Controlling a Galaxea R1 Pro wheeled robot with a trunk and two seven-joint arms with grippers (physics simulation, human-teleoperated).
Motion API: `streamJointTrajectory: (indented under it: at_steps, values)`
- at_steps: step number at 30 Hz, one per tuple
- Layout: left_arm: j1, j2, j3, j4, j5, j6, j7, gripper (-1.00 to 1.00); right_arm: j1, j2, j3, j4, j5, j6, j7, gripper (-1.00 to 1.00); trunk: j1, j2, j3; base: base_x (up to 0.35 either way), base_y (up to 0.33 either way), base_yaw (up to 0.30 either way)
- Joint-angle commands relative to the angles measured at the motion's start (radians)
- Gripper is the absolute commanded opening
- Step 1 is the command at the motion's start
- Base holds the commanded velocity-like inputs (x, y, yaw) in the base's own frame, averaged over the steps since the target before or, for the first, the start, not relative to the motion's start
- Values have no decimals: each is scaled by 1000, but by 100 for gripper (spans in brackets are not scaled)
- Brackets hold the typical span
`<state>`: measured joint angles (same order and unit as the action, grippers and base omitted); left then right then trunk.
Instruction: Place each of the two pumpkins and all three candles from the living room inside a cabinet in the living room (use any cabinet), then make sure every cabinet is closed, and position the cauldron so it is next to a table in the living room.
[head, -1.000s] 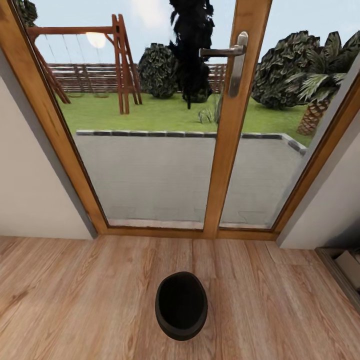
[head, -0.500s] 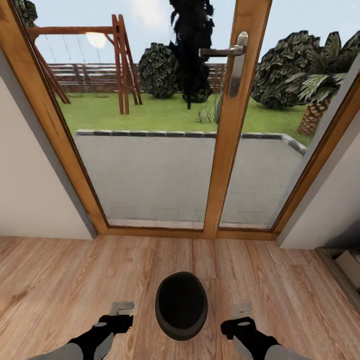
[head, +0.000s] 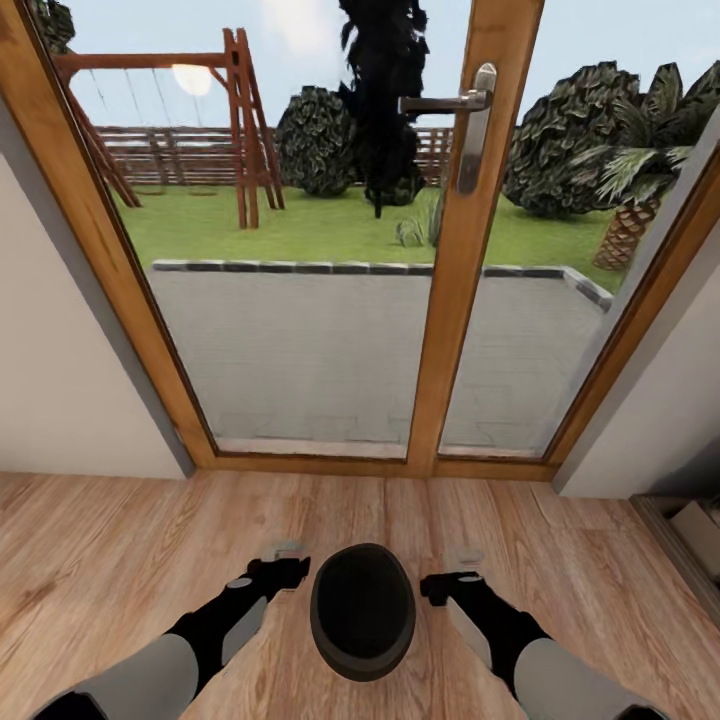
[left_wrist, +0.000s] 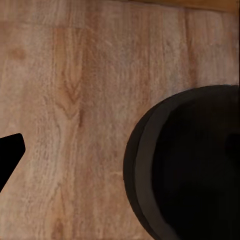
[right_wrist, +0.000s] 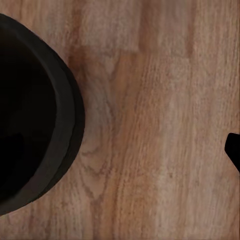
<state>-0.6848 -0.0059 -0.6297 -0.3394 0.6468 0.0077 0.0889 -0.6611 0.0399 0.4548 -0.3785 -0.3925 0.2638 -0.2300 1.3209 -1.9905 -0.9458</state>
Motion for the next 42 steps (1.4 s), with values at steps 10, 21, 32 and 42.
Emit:
streamJointTrajectory:
  at_steps: [10,21,32,42]
  values:
    - [-42,-26,41,-170,3,22,0,100,-7,-9,-182,-281,0,334,5,100,0,0,0,0,0,0]
    - [-37,-42,65,-174,-3,127,-1,100,-27,-6,-180,-192,-2,330,11,100,0,0,0,0,0,0]
    - [-33,-33,71,-172,-2,127,2,100,-27,-5,-177,-191,-3,330,13,100,19,-35,-16,0,0,0]
    - [-33,-37,75,-163,0,130,1,100,-27,-6,-180,-189,-4,327,14,100,54,-98,-44,0,0,0]
